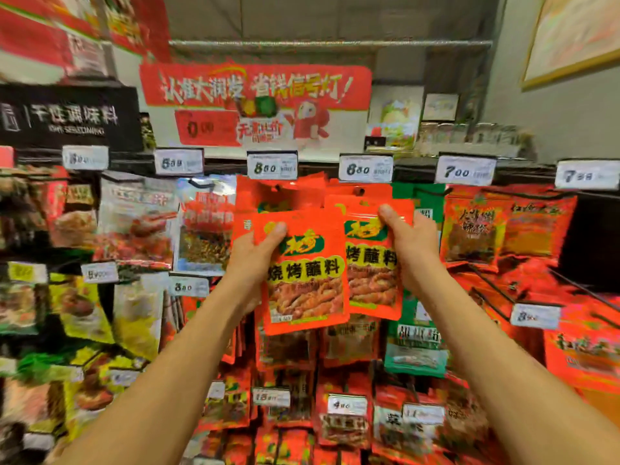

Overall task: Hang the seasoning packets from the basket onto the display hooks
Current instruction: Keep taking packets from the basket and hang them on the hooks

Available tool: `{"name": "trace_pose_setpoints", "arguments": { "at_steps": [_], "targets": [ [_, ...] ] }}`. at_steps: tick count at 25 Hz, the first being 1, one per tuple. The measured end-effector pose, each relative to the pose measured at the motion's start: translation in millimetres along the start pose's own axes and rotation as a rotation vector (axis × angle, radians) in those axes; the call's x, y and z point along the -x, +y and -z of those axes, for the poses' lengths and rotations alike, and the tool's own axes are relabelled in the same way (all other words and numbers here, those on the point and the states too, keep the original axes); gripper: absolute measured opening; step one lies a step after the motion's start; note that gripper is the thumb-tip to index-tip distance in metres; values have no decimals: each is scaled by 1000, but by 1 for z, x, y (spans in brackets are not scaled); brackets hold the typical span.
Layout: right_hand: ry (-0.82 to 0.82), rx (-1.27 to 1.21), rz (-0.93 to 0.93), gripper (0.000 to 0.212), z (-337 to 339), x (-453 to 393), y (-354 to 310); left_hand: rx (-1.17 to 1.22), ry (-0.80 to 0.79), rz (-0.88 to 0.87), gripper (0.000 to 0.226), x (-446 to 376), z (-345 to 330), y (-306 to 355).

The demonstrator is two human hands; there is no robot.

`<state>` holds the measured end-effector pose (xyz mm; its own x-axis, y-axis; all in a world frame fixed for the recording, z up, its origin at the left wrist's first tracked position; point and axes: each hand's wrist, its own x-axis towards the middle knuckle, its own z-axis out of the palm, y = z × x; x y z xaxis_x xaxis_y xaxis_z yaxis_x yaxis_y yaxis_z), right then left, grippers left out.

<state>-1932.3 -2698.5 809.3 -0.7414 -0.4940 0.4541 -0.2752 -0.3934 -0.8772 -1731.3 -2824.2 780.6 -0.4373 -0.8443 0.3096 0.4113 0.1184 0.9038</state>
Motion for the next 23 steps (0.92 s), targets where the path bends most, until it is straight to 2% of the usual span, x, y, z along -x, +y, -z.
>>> {"name": "trace_pose_setpoints", "arguments": {
  "at_steps": [4,10,15,18,23],
  "targets": [
    [-20,71,-35,21,-3,-22,-16,-34,-72,-3,9,-13,-12,14],
    [25,109,-89,24,-7,-32,-16,-111,-41,-60,6,-20,-30,21],
    [40,192,-90,25,-13,-41,-19,-154,-17,-81,19,-22,-40,28],
    [22,231,-159,28,-11,-44,-13,-183,-27,-51,23,-22,-51,26],
    [-5,34,-165,34,4,-45,-13,-151,-39,-23,20,-28,-88,22]
  ]
}}
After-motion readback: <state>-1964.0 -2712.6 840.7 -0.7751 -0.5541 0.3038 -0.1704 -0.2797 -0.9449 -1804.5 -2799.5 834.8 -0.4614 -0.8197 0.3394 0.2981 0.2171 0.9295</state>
